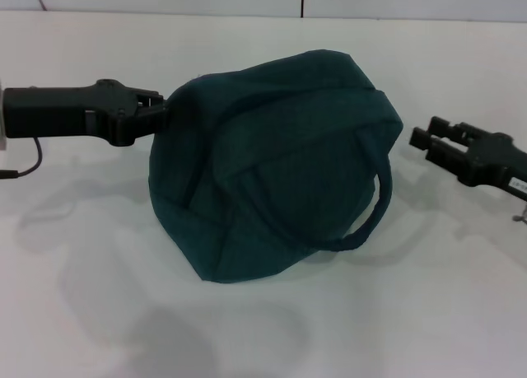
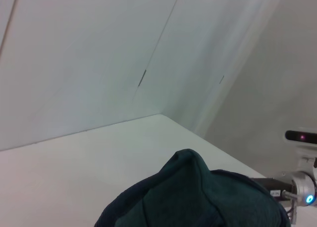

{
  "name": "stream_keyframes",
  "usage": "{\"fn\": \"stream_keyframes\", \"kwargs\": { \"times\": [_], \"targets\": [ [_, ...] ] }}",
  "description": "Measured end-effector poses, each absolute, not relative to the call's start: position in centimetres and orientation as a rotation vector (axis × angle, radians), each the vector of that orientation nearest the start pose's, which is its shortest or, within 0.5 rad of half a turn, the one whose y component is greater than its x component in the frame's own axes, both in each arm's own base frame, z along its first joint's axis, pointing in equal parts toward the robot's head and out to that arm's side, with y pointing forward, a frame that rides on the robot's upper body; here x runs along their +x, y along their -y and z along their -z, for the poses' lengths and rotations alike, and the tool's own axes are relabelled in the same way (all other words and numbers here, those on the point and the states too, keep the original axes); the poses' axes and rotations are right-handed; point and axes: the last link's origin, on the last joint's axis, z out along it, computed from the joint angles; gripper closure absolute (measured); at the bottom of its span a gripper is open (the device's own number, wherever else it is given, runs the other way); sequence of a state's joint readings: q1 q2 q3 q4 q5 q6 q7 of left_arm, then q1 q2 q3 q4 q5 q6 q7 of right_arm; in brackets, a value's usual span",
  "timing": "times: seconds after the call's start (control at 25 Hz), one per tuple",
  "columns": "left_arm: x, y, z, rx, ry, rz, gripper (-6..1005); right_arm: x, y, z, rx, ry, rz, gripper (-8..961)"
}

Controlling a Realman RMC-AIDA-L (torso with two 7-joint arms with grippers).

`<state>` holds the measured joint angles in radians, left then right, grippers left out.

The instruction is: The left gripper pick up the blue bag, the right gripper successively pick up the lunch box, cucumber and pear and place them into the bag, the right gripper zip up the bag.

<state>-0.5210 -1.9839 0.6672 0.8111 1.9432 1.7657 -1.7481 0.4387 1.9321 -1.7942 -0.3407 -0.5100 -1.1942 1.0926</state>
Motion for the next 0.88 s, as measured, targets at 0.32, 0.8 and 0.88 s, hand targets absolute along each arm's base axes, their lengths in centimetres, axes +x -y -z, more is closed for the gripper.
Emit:
{"fn": "stream_keyframes", "kwargs": {
  "times": [0.32,0.8,0.88],
  "targets": [
    [-24.9,-32.6,-6.4,-2.760,0.880,0.812,946,27.4,-33.1,0.6,-2.253,-0.769,-1.147,497],
    [-25.0,-31.7,-6.1,-2.715,0.836,0.998,939,23.3,-39.9,1.6,-2.217,-0.533,-0.925,511],
    [-25.2,-31.4,-6.3,-2.698,0.826,1.014,899,22.4,-40.8,2.0,-2.218,-0.494,-0.893,512]
  ]
}}
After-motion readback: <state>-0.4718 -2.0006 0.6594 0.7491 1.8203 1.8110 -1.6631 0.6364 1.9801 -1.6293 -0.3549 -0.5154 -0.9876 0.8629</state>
